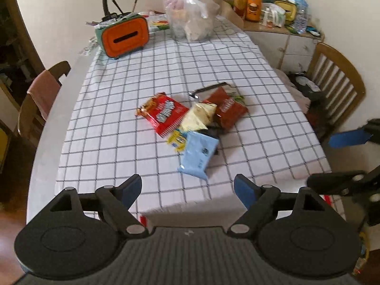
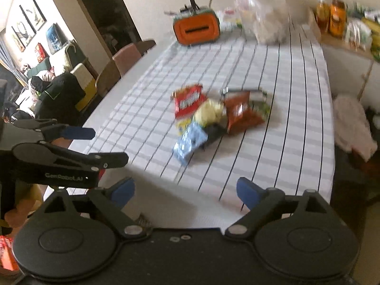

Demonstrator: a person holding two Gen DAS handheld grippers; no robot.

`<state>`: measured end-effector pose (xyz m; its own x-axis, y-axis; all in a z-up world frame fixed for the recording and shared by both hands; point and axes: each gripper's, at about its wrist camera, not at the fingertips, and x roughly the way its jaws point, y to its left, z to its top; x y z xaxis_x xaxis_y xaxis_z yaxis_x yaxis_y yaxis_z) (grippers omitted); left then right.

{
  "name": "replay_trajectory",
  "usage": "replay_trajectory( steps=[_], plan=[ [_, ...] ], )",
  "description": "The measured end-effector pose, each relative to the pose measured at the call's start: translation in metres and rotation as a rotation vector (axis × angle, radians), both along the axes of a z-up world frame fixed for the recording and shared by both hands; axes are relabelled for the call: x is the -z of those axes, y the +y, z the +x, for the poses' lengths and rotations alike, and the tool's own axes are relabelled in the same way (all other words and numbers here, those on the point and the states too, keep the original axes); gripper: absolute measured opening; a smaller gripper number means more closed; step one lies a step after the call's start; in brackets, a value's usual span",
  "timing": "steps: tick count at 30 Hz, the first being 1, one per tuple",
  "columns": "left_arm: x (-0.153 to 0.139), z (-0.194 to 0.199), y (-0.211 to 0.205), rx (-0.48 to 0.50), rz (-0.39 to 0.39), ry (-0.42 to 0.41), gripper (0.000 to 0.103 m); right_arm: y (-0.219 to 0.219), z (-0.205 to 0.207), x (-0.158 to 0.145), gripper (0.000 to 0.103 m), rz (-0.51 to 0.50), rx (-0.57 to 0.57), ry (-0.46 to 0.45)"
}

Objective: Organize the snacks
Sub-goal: 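Withdraw both tools from the box toward the remaining snack pile, then grasp the light blue packet with the left tool while the right tool reaches the green-labelled bottle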

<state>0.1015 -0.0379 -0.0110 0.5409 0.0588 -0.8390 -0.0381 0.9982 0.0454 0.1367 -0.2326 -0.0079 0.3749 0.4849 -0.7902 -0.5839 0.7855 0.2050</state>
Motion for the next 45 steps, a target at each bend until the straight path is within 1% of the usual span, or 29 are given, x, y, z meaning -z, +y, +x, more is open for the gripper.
replay_trajectory(
  steps=[4,8,13,18,20,22,23,26,29,32,35,38,40,41,43,45],
  plan=[
    [0.000,0.018,0.009,0.012,0.033,-0.002,0.085,0.004,0.021,-0.005,0.093,-0.024,-0.004,-0.043],
    [0.002,0.036,0.010,0.086,0.044,0.017,0.085,0.012,0.047,-0.003,0.093,-0.056,-0.003,-0.056],
    [0.014,0.059,0.007,0.163,0.061,0.057,0.085,0.025,0.076,0.006,0.093,-0.129,-0.054,-0.086],
    [0.035,0.086,0.006,0.222,0.059,0.123,0.085,0.032,0.112,0.021,0.093,-0.143,-0.048,-0.047],
    [0.045,0.097,0.006,0.236,0.062,0.152,0.085,0.036,0.124,0.030,0.093,-0.168,-0.062,-0.045],
    [0.054,0.107,0.008,0.253,0.050,0.183,0.085,0.040,0.134,0.038,0.090,-0.198,-0.086,-0.053],
    [0.058,0.112,0.008,0.260,0.046,0.199,0.085,0.041,0.140,0.043,0.090,-0.209,-0.080,-0.053],
    [0.070,0.126,0.011,0.275,0.026,0.234,0.085,0.036,0.165,0.054,0.089,-0.200,0.010,-0.002],
    [0.082,0.138,0.012,0.287,0.007,0.268,0.085,0.026,0.193,0.062,0.089,-0.150,0.154,0.057],
    [0.095,0.147,0.011,0.301,0.014,0.303,0.085,0.015,0.218,0.074,0.086,-0.107,0.300,0.127],
    [0.107,0.155,0.009,0.314,0.022,0.334,0.085,0.013,0.234,0.089,0.081,-0.095,0.387,0.173],
    [0.117,0.160,0.006,0.327,0.024,0.357,0.085,0.015,0.245,0.105,0.076,-0.106,0.441,0.201],
    [0.123,0.162,0.004,0.339,0.027,0.373,0.085,0.018,0.252,0.115,0.070,-0.118,0.459,0.212],
    [0.127,0.163,0.002,0.350,0.028,0.385,0.085,0.019,0.254,0.120,0.070,-0.124,0.468,0.219],
    [0.133,0.163,-0.001,0.360,0.037,0.398,0.085,0.021,0.256,0.129,0.063,-0.138,0.492,0.236],
    [0.138,0.164,-0.003,0.369,0.043,0.404,0.085,0.024,0.258,0.137,0.059,-0.146,0.498,0.248]
  ],
)
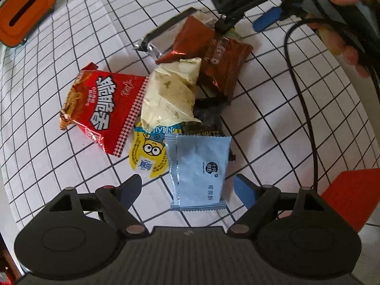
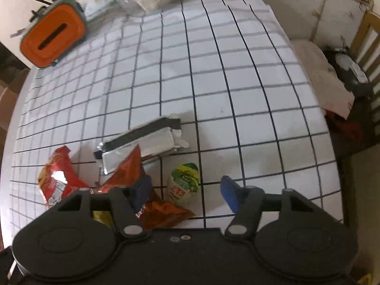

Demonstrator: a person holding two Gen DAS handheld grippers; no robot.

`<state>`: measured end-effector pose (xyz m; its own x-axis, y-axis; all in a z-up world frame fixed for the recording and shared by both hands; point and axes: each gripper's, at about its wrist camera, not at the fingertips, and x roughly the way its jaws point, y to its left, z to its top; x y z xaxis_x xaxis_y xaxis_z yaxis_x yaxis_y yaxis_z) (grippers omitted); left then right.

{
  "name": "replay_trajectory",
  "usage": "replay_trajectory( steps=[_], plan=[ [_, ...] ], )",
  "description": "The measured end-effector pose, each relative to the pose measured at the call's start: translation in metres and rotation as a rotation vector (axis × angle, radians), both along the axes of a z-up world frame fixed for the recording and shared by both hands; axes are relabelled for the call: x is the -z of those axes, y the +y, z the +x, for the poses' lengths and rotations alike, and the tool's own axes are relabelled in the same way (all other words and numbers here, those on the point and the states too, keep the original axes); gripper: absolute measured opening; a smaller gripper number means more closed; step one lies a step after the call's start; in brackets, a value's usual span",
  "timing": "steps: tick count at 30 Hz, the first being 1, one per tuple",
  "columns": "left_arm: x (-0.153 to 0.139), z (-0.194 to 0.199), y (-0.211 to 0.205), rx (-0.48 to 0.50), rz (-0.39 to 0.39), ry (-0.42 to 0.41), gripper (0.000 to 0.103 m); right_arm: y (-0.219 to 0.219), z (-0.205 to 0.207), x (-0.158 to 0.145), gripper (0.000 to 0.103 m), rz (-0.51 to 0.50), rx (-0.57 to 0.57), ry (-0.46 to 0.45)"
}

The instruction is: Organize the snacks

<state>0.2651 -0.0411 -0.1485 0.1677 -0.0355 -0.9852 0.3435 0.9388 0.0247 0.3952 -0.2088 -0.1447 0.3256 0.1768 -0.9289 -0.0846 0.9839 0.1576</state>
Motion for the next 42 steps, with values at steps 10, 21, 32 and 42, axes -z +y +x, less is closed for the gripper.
replay_trajectory(
  steps=[10,21,32,42],
  plan=[
    [0.018,0.007,0.001,-0.009,-0.013,0.016,0.085,0.008,0.002,0.019,0.045,-0.033,-0.013,0.000],
    [0.015,0.001,0.003,-0.003,-0.007,-0.044,0.052,0.010,-0.004,0.019,0.028,-0.086,-0.054,-0.054],
    [0.010,-0.003,0.009,-0.056,-0.034,-0.056,0.046,-0.004,-0.017,0.005,0.015,-0.036,-0.040,-0.051],
    [-0.003,-0.008,0.019,-0.117,-0.059,-0.076,0.046,-0.027,-0.035,-0.010,0.004,0.017,-0.019,-0.058]
  ],
)
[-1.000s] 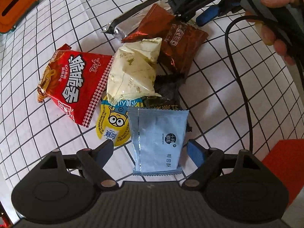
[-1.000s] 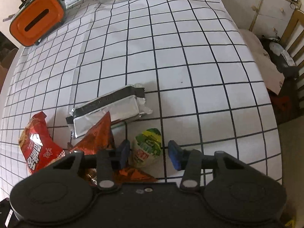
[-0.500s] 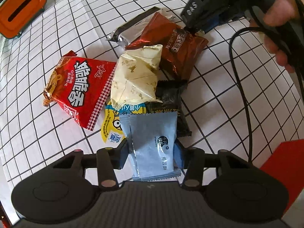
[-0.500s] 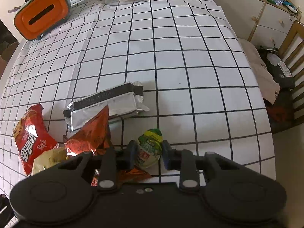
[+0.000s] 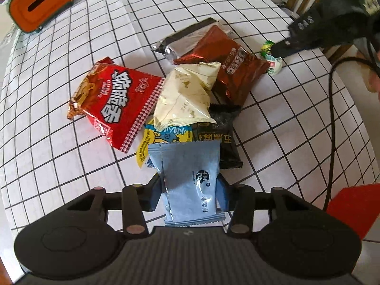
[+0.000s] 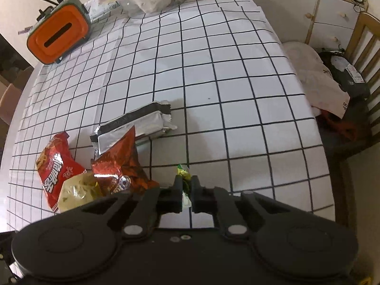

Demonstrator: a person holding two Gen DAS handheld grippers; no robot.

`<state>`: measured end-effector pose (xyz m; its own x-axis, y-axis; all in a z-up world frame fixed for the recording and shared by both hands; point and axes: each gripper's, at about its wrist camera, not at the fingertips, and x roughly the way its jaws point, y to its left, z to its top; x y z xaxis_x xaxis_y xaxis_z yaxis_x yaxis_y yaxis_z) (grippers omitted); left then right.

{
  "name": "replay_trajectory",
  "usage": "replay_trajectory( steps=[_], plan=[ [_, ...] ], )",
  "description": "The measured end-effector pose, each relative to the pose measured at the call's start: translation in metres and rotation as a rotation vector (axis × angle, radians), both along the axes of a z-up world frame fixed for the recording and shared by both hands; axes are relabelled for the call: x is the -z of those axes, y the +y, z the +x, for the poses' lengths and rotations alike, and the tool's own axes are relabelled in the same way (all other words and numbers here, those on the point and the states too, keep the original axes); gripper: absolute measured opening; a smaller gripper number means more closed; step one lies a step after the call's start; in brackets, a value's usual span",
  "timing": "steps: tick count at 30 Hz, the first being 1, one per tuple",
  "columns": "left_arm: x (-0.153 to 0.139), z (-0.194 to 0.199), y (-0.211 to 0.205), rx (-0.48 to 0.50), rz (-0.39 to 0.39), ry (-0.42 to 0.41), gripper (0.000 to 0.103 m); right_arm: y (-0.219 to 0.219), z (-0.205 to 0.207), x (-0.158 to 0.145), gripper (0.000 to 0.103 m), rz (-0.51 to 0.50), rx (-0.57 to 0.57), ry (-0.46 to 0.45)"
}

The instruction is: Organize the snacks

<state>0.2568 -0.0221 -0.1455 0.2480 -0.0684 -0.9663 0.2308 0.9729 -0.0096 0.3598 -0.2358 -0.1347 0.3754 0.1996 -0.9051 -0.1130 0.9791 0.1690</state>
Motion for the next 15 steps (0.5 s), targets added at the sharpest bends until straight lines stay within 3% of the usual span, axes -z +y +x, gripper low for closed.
replay_trajectory(
  steps=[9,11,13,14,15],
  plan=[
    [-0.010,-0.008,0.003,-0.030,0.000,-0.011,0.046,-0.008,-0.009,-0.012,0.002,0.002,-0.008,-0.015],
    [-0.010,-0.009,0.002,-0.033,0.004,-0.010,0.046,-0.009,-0.007,-0.012,0.012,0.001,0.001,-0.006],
    [-0.010,-0.009,0.002,-0.033,0.005,-0.011,0.046,-0.010,-0.005,-0.013,0.038,-0.016,-0.001,-0.018],
    [-0.010,-0.009,0.002,-0.033,0.003,-0.011,0.046,-0.010,-0.005,-0.013,0.043,-0.026,-0.002,-0.027],
    [-0.010,-0.009,0.003,-0.032,-0.001,-0.010,0.046,-0.009,-0.004,-0.013,0.058,-0.034,-0.004,-0.039]
  ],
)
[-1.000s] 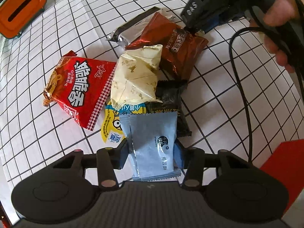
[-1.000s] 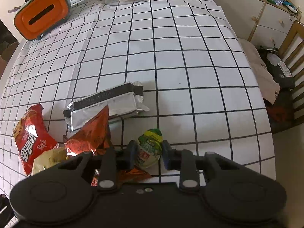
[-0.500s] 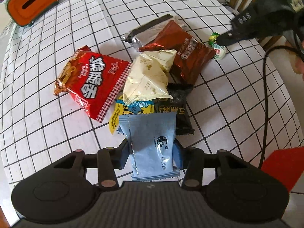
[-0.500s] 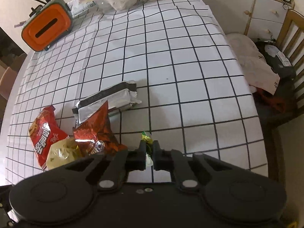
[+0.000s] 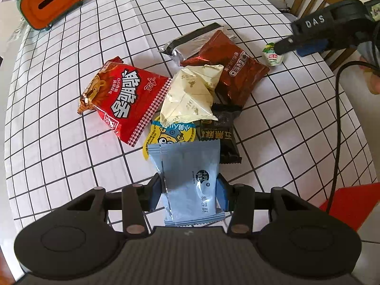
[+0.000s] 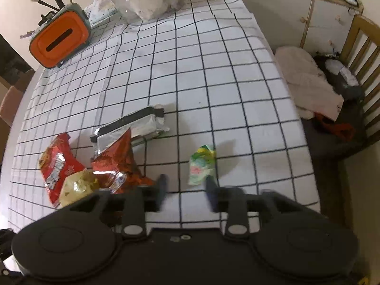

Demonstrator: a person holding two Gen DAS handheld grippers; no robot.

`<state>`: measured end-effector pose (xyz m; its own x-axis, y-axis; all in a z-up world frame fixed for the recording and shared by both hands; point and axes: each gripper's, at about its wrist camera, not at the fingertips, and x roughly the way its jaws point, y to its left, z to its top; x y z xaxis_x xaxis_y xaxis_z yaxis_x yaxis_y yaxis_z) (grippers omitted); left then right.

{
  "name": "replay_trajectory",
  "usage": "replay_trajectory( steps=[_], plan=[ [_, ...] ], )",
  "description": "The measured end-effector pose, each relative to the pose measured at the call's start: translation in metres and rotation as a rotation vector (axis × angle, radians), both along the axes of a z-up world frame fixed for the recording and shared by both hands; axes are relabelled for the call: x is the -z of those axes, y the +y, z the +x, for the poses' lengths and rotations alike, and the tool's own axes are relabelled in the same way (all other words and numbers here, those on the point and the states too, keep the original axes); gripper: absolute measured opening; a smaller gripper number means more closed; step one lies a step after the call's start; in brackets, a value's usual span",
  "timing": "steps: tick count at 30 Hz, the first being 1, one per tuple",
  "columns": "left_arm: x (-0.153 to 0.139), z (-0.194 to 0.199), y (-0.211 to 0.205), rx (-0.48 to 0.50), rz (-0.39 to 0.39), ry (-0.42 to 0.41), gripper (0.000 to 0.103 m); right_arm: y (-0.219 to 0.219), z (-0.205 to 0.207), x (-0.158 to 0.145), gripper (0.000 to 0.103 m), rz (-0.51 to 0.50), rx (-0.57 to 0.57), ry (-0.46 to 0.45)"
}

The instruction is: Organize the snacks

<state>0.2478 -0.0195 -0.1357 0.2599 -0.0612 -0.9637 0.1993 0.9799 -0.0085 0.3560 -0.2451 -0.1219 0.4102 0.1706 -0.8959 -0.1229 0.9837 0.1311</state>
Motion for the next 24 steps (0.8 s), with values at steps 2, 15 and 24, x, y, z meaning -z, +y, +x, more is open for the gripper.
replay_trajectory(
  steps=[2,15,24],
  plan=[
    [0.000,0.000,0.000,-0.003,-0.002,0.000,0.046,0.001,0.002,0.001,0.083,-0.021,0.001,-0.024],
    [0.005,0.008,-0.002,0.009,-0.010,0.007,0.046,0.012,0.029,0.040,0.056,-0.090,0.009,0.035],
    [0.008,0.012,-0.002,0.032,-0.006,0.011,0.046,0.016,0.027,0.039,0.032,-0.135,-0.033,0.021]
  ],
)
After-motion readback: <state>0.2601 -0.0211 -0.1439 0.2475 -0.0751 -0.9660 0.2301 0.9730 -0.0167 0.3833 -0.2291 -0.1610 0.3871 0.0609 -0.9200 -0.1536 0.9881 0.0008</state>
